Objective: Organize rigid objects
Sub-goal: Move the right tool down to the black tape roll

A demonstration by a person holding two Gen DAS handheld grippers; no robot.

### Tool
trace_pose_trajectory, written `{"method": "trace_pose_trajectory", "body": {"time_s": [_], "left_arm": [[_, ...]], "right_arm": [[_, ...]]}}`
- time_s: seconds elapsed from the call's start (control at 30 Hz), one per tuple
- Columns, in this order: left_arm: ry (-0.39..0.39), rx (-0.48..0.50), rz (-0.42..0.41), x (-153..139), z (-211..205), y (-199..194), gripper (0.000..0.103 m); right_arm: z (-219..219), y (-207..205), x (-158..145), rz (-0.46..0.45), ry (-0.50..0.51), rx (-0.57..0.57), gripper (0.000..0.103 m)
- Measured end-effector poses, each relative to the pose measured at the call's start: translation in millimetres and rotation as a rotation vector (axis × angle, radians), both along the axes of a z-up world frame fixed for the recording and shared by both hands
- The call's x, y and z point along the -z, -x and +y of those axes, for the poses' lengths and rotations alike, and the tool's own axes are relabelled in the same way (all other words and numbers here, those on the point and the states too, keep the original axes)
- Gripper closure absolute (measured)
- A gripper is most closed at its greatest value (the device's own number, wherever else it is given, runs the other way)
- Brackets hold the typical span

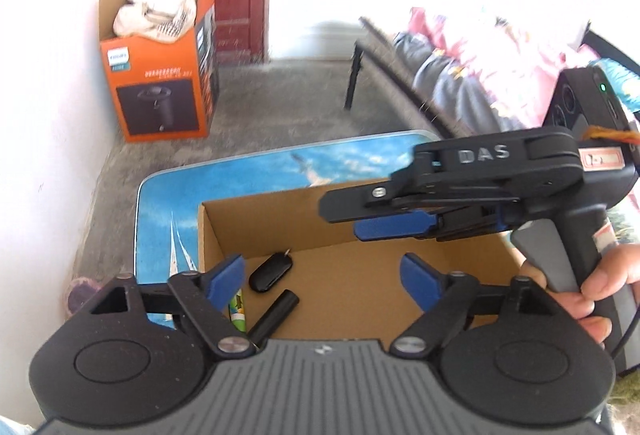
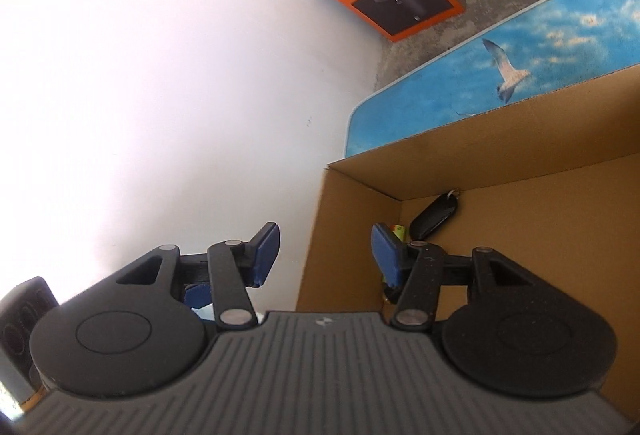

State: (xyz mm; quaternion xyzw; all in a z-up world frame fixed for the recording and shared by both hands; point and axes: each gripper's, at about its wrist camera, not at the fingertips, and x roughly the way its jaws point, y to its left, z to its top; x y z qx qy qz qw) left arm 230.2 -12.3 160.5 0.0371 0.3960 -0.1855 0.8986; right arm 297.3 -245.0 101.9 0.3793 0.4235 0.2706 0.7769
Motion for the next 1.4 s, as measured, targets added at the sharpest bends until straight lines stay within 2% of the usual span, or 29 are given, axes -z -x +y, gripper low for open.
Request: {"method": "trace_pose_trajectory", "body": {"time_s": [0.17,0.27,0.33,0.5,0.63,0.7,0.8,0.9,0.93,1.0,1.13,1.2,1.27,1.33,1.4], "left_arm": [[0.096,0.034,-0.083,-21.5,17.7,65.0,0.004],[0.178,0.074,-0.097,-15.3,29.3,103.6,0.004],[0.221,0.083,-0.077,-2.0,35.9,126.2,0.003],[0.263,0.045,-0.009,45.4,42.5,167.7,0.003],[0.347,0.063,0.013,89.3,49.2,192.0,0.0],[0.351,0.078,0.055,108.4,43.9,197.8,0.0],[0.292,0.064,0.055,131.0,32.0,207.4,0.0],[0.114,0.05,0.017,149.5,8.4,215.6,0.0],[0.054,0.048,0.001,154.4,0.9,219.0,0.0],[-0.01,0.071,-0.016,161.2,-9.5,221.8,0.001],[-0.066,0.103,-0.042,168.4,-20.6,225.7,0.01],[-0.077,0.108,-0.043,170.9,-23.3,225.4,0.018],[-0.094,0.105,-0.042,174.3,-25.8,224.1,0.031],[-0.103,0.1,-0.036,176.2,-26.9,222.4,0.038],[-0.105,0.093,-0.035,177.1,-26.6,221.7,0.038]], "right_arm": [[-22.2,84.4,-47.1,-0.176,0.039,0.006,0.046],[-24.8,137.3,-57.0,-0.264,0.1,0.006,0.039],[-21.4,167.7,-54.0,-0.301,0.154,0.007,0.036],[-1.1,237.4,-20.9,-0.341,0.317,0.018,0.033],[19.1,256.1,30.7,-0.271,0.382,0.028,0.033],[26.5,262.1,48.7,-0.231,0.426,0.023,0.034],[37.9,254.9,74.2,-0.177,0.453,-0.015,0.042],[47.4,250.1,87.8,-0.148,0.487,-0.05,0.058],[50.9,248.1,90.4,-0.149,0.501,-0.064,0.059],[57.8,241.8,93.1,-0.148,0.525,-0.096,0.065],[68.9,231.3,98.9,-0.144,0.563,-0.152,0.074],[74.1,225.9,103.3,-0.139,0.591,-0.167,0.078],[76.8,225.0,105.4,-0.138,0.612,-0.187,0.08],[81.3,223.7,109.5,-0.133,0.63,-0.209,0.081],[86.1,224.6,113.4,-0.142,0.667,-0.226,0.083]]}}
